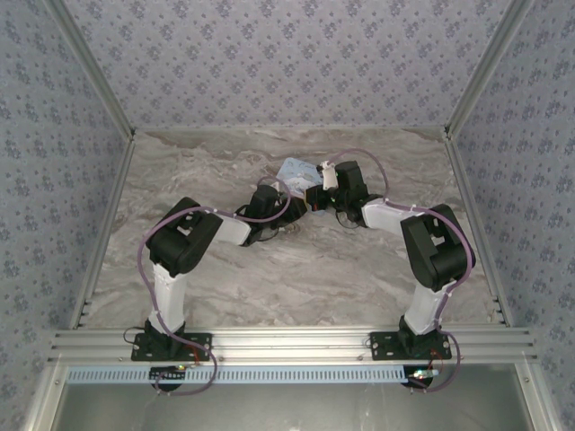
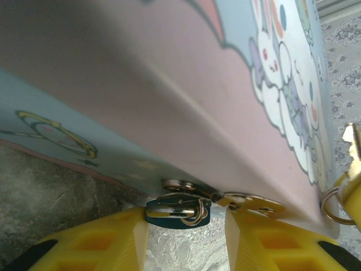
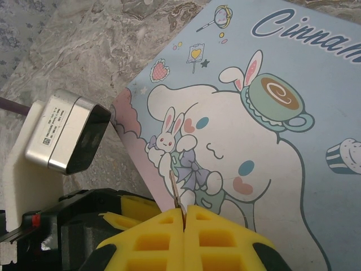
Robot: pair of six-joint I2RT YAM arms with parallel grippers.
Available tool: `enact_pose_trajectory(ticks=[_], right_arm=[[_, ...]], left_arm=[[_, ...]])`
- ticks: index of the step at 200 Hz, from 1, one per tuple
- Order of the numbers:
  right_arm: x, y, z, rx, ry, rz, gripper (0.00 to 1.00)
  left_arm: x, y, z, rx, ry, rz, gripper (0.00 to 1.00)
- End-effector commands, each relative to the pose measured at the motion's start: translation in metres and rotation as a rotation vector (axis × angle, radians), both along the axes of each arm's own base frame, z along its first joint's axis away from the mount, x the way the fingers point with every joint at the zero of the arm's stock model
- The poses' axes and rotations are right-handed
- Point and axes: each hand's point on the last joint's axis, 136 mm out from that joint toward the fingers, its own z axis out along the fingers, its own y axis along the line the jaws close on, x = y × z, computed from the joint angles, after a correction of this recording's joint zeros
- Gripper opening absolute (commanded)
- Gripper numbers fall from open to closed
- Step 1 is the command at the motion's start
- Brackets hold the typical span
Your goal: Unlock the padlock with the key
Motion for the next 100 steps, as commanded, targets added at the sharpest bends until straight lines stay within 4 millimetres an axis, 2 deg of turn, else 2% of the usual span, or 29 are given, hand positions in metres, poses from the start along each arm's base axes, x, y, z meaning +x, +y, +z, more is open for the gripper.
enact_pose_trajectory(ticks=[1, 39, 62, 100], right_arm=[[-0.023, -0.009, -0.046, -0.077, 0.145, -0.011, 0.00], [-0.023, -0.009, -0.046, -0.077, 0.146, -0.012, 0.00], [-0.023, -0.008, -0.043, -0.071, 0.141, -0.010, 0.00], [-0.021, -0.007, -0.032, -0.056, 0.115, -0.010, 0.00]], left_arm=[[-0.015, -0.003, -0.020, 0.007, 0.091, 0.000, 0.40], [-0.015, -0.004, -0.023, 0.001, 0.105, 0.001, 0.36], [-0.013, -0.006, -0.017, -0.004, 0.089, -0.005, 0.32], [-0.011, -0.006, -0.010, -0.008, 0.077, 0.001, 0.31]])
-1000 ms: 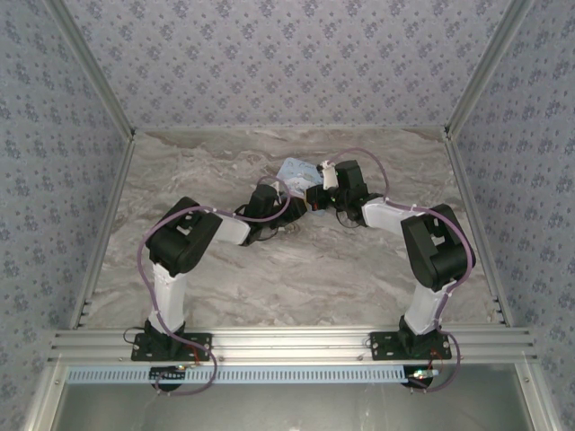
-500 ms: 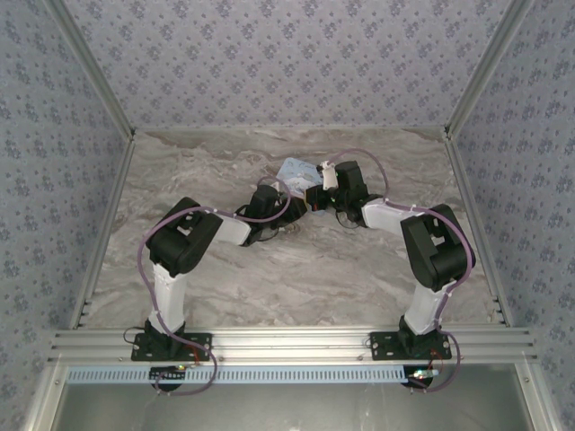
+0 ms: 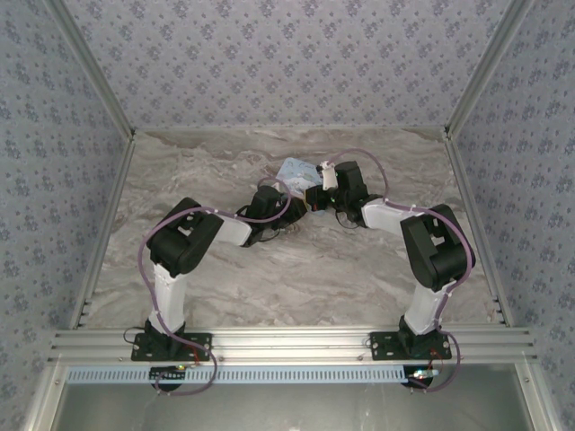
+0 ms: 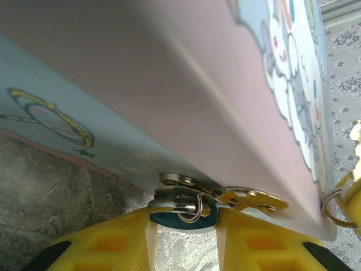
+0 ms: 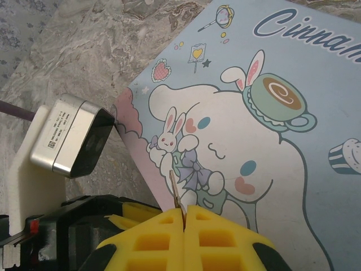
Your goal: Unlock the padlock with the key
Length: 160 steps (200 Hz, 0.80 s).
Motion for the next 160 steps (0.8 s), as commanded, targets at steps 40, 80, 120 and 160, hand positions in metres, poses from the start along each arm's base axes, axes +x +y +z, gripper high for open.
enact_pose_trajectory(ticks=[40, 80, 120, 160], right_arm=[[-0.019, -0.011, -0.001, -0.021, 0.043, -0.018, 0.00], [-0.042, -0.033, 0.012, -0.051, -0.021, -0.032, 0.00], [-0.079, -0.052, -0.014, -0.096, -0.044, -0.027, 0.00], [-0.093, -0.054, -0.037, -0.110, -0.074, -0.021, 0.00]], left_arm=[[-0.008, -0.001, 0.003, -0.007, 0.039, -0.001, 0.31], [-0.010, -0.003, 0.016, -0.042, 0.068, 0.009, 0.31], [-0.016, -0.007, 0.020, -0.121, 0.132, 0.023, 0.28], [-0.020, -0.012, 0.029, -0.160, 0.162, 0.027, 0.26]])
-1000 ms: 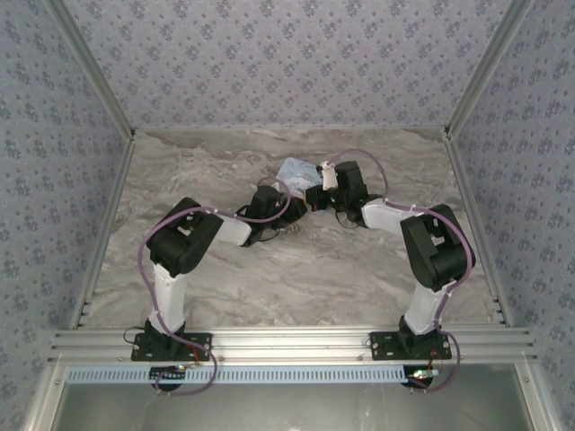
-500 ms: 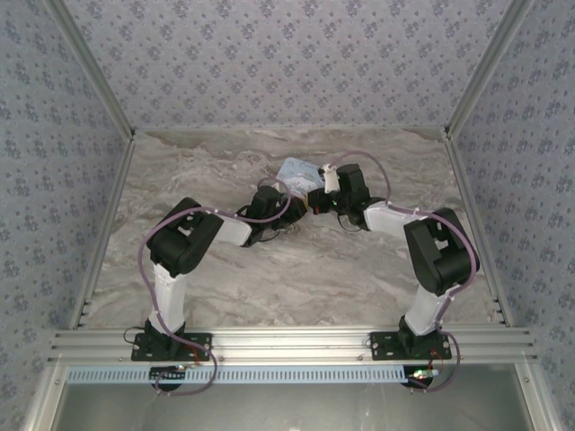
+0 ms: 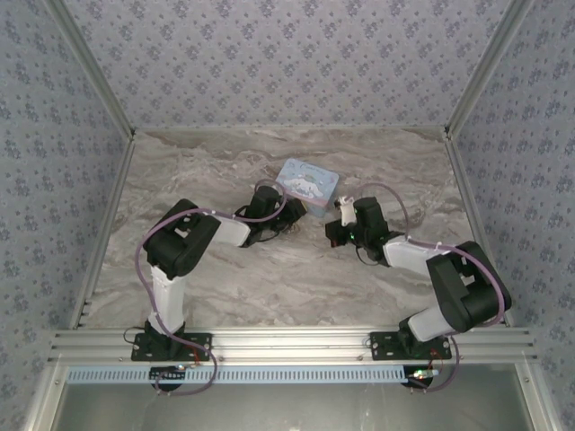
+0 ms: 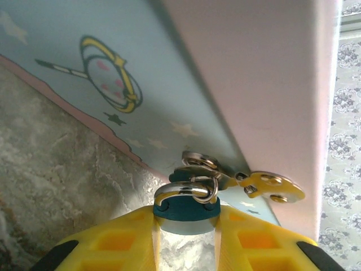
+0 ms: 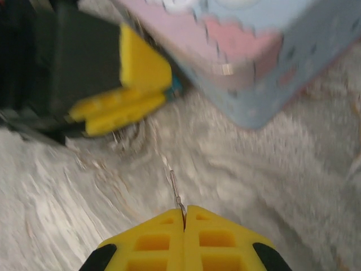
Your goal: Unlock the padlock with the key
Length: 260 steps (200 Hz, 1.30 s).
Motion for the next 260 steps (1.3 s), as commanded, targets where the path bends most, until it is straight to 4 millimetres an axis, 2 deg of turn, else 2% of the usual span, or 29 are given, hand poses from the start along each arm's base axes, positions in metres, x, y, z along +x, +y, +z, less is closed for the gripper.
enact_pose_trajectory(ticks=[1, 104, 216, 260], right_arm=[[0.005, 0.003, 0.004, -0.004, -0.092, 0.004, 0.00], [0.010, 0.014, -0.005, 0.005, -0.182, 0.041, 0.00], [0.023, 0.026, 0.002, 0.017, -0.208, 0.086, 0.00], [0.026, 0.027, -0.001, 0.000, -0.198, 0.090, 0.00]], left_arm=[[-0.009, -0.012, 0.026, -0.073, 0.002, -0.021, 0.26], [-0.022, -0.018, 0.036, -0.141, 0.089, -0.013, 0.25], [-0.027, -0.016, 0.036, -0.131, 0.102, -0.015, 0.23], [-0.027, -0.017, 0.037, -0.133, 0.101, -0.015, 0.23]])
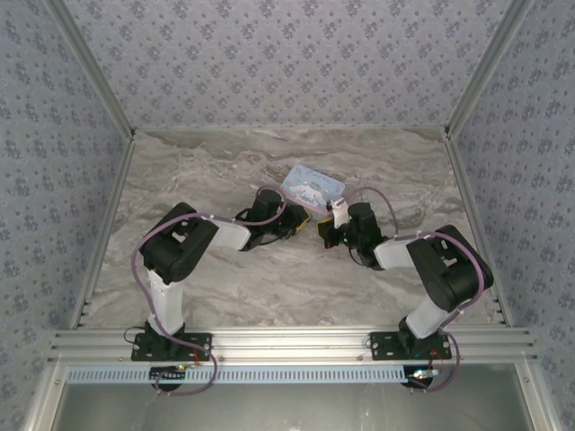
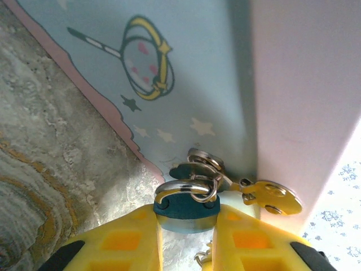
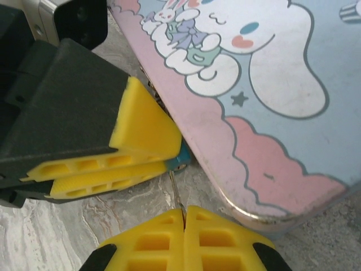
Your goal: Unlock the padlock with the key
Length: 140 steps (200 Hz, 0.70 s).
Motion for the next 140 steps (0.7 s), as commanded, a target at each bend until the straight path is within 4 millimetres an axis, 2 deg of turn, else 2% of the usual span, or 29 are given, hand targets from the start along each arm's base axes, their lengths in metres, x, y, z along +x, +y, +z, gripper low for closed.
enact_pose_trajectory(ticks=[1, 79, 140], right_arm=[[0.005, 0.005, 0.002, -0.011, -0.012, 0.022, 0.00], [0.005, 0.001, -0.011, -0.040, 0.016, 0.000, 0.00], [0.006, 0.009, -0.010, -0.031, 0.013, 0.026, 0.00]], left_arm=[[-0.002, -0.008, 0.034, -0.062, -0.046, -0.023, 0.23], [-0.002, -0.007, 0.031, -0.059, -0.039, -0.018, 0.23], [-0.002, -0.007, 0.030, -0.061, -0.038, -0.017, 0.23]])
